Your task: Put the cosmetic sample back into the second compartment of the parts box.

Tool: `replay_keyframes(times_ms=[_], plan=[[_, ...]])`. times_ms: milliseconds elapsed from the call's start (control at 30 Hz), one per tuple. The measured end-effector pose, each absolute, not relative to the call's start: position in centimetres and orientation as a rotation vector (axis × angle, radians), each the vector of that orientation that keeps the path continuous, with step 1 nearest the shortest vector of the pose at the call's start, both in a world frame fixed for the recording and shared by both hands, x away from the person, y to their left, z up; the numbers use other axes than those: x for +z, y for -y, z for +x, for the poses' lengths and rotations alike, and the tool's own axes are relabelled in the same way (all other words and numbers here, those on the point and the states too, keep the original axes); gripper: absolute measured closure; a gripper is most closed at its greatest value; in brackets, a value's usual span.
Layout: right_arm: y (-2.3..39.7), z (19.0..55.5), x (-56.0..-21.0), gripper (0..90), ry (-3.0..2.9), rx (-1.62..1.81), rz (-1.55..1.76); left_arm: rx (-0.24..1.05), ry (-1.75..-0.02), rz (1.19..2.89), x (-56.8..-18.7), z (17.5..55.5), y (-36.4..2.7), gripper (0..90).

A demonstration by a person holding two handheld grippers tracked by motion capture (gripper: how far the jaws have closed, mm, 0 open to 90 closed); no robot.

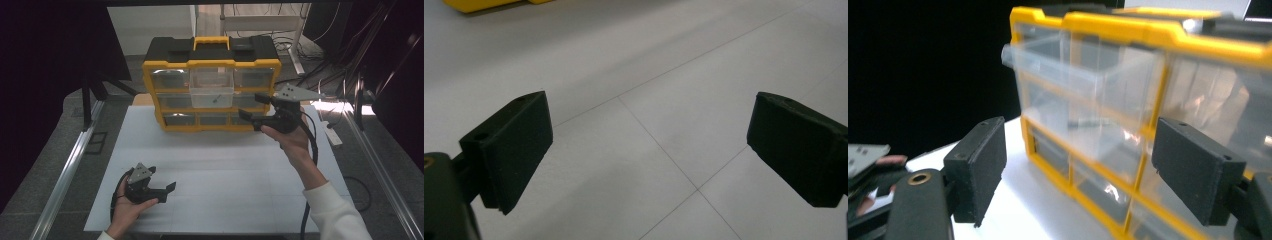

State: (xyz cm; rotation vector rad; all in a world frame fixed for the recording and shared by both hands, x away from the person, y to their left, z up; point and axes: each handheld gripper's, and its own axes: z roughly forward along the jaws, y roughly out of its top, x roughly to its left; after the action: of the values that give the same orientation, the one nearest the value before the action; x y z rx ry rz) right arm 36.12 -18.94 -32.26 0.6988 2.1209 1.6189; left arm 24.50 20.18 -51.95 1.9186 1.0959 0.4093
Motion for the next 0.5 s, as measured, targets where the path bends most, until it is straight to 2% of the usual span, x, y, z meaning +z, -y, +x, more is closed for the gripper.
replay_keyframes(times_ms=[133, 267, 500], plan=[[20.1, 35.1, -33.4, 21.8, -2.119, 1.628, 0.712, 0.409, -1.086, 1.925, -51.9, 24.6, -20.0, 4.9], [22.2, 32.7, -36.2, 21.5, -2.158, 1.592, 0.724, 0.402, -1.081, 1.924, -51.9, 24.6, -19.9, 4.9], [24.8, 30.7, -39.9, 21.3, -2.191, 1.548, 0.773, 0.396, -1.074, 1.915, -51.9, 24.6, -20.0, 4.9]])
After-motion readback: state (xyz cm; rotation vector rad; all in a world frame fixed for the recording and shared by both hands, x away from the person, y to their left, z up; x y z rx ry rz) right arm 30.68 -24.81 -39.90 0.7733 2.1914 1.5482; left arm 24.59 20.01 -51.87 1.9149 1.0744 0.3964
